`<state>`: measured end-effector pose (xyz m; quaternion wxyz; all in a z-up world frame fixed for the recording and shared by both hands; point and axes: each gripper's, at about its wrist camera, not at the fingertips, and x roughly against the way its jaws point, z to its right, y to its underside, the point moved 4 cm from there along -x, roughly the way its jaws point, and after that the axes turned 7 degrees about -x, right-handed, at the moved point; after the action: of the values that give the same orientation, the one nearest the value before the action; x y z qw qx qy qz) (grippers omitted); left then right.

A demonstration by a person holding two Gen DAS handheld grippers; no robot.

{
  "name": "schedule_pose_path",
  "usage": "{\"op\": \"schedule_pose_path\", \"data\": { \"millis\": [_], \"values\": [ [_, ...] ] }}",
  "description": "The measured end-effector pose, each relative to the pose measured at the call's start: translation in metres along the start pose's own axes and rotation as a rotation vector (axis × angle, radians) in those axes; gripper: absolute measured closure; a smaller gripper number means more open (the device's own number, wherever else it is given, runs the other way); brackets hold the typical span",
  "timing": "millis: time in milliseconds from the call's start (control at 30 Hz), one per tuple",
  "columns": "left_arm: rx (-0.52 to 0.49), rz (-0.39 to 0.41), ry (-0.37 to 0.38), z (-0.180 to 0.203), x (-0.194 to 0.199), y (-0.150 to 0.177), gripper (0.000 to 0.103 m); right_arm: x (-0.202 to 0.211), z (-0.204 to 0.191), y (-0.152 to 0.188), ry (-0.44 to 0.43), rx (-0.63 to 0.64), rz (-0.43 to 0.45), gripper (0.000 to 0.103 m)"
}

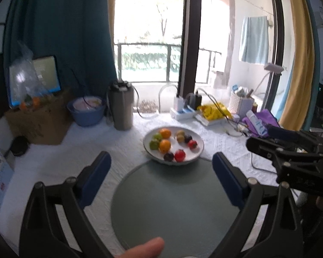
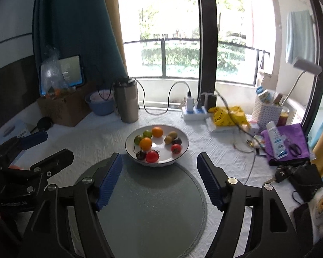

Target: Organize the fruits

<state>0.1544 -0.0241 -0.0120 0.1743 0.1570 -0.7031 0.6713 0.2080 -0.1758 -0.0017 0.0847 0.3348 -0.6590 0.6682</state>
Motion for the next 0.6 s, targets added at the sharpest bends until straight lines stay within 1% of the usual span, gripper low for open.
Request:
{"op": "schedule_pose_path", "data": {
  "millis": [67,167,233,300,467,600],
  "values": [
    [-0.003,0.037,-0.031,-0.002,0.013,-0.007,0.007,0.013,-0.002,-0.004,0.004,0.002,0.023,0.028],
    [0.005,0.064,-0.055,-0.007,0.028,-0.015,0.007,0.031,-0.006,-0.012,0.007,0.001,0.053,0.027],
    [0.011,0.077,-0.063,-0.010,0.038,-0.020,0.007,0.043,-0.008,-0.016,0.010,0.002,0.072,0.022],
    [0.009,0.092,-0.071,-0.012,0.048,-0.024,0.007,0.057,-0.009,-0.021,0.018,0.004,0.100,0.020],
    [0.007,0.139,-0.071,-0.013,0.072,-0.035,0.007,0.086,-0.013,-0.031,0.034,0.002,0.158,0.019],
    [-0.008,0.181,-0.090,-0.013,0.094,-0.044,0.007,0.106,-0.016,-0.037,0.047,0.009,0.200,0.018]
  ]
}}
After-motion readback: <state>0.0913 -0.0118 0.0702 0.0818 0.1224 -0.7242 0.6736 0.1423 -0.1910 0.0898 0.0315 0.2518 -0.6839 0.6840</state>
